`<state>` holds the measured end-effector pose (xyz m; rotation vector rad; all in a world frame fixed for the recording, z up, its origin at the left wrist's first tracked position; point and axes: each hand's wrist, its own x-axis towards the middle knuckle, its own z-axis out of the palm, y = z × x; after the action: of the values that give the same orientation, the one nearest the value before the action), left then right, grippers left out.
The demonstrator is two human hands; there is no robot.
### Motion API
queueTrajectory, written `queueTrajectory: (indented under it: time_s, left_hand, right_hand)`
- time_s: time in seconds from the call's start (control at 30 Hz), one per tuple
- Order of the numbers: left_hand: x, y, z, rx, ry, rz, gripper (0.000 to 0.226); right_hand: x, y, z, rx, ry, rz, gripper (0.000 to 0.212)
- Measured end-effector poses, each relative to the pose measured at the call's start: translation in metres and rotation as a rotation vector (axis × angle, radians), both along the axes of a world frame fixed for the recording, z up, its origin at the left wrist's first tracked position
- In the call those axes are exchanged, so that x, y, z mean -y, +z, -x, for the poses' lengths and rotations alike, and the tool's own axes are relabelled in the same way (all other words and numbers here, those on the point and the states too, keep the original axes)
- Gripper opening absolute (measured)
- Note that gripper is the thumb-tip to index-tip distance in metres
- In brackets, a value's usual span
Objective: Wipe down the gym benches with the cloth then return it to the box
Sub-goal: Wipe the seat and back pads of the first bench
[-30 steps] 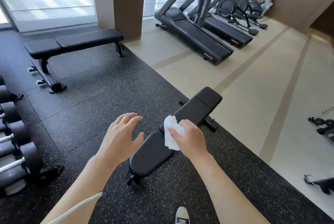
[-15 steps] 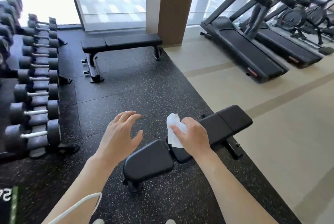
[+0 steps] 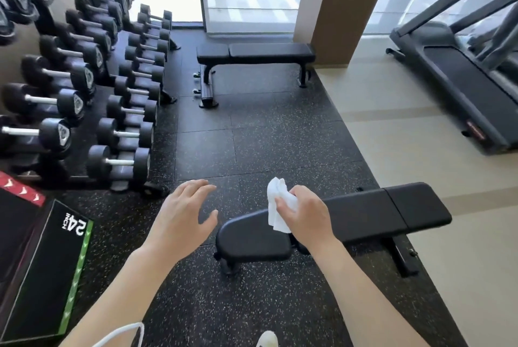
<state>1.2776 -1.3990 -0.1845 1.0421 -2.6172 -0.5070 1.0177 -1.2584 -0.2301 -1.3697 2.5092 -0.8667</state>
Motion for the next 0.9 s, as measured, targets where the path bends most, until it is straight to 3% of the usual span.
queueTrajectory:
  time_s: [0.17,0.33,0.7,0.9]
  left_hand:
    - [0.041,-0.017,-0.007,0.103,-0.088,0.054,0.057]
    - [0.065,-0.074,-0.008,0.117,-0.061,0.033,0.058]
    - [0.069,-0.319,-0.004,-0.036,0.188,-0.153,0.056]
    - [0.068,-0.453,-0.001,-0.075,0.22,-0.217,0.059]
  right_hand:
    - [0.021,-0.015,-0.023,-0.027,0.054,-0.032,0.038]
    - [0.057,-0.064,-0.034,-0.034,0.086,-0.031,0.038]
    - [0.113,-0.29,-0.032,-0.013,0.168,0.023,0.032]
    - [0.134,-0.404,-0.033,-0.092,0.198,0.089,0.034]
